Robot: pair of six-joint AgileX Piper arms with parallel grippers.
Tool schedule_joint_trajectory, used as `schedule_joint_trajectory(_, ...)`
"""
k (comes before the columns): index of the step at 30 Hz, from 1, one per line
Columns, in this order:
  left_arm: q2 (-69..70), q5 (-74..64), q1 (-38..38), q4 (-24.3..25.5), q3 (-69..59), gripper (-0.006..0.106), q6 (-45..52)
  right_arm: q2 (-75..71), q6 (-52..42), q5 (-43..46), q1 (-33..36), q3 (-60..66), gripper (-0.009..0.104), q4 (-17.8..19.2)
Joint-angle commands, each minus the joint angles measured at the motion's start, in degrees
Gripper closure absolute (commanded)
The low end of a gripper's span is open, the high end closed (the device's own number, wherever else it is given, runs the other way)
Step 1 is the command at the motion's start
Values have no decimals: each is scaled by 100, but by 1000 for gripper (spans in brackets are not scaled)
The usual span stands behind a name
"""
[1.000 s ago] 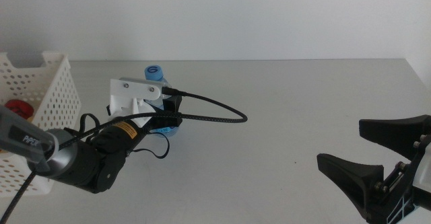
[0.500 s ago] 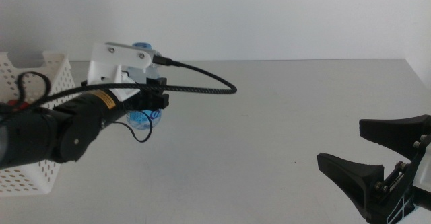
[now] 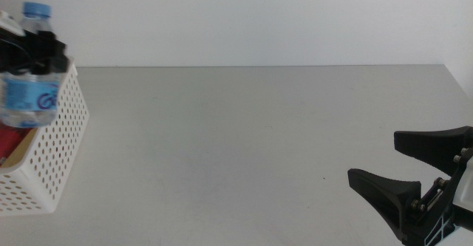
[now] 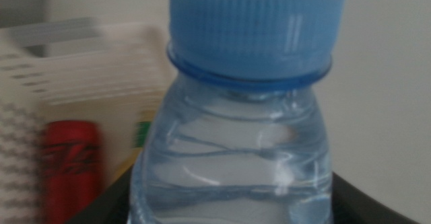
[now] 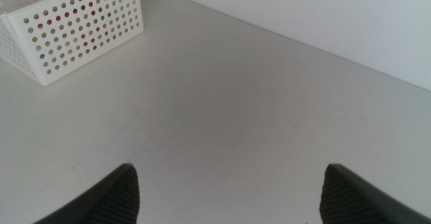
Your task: Use arms to grab the bottles and put them into the dustbin to the left of the table.
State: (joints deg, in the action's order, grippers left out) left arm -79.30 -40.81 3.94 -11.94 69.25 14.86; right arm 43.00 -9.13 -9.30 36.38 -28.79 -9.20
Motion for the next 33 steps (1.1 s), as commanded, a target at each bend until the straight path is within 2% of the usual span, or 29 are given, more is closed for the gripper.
schedule_joint_trajectory(1, 262, -144, 476, -154, 710, 102, 207, -40, -67, 431, 12, -221, 25, 28)
schedule_joint_trajectory(5, 237, -657, 1093, -112, 1202, 102, 599, -40, -67, 431, 12, -221, 25, 28)
schedule_joint_trajectory(13, -492, -910, 1647, 0, 1323, 102, 903, -40, -67, 426, 12, -221, 25, 28)
schedule_joint_trajectory(24, -1986, -579, 1672, -120, 1318, 101, 796, -40, -67, 426, 12, -221, 25, 28)
schedule_joint_trajectory(27, -2202, -622, 1672, -245, 1318, 95, 796, -40, -67, 431, 12, -221, 25, 28)
schedule_joint_trajectory(30, -2283, -670, 1672, -281, 1318, 82, 796, -40, -67, 431, 12, -221, 25, 28)
schedule_joint_trajectory(33, -2283, -670, 1602, -386, 1318, 58, 915, -40, -67, 431, 12, -221, 25, 28)
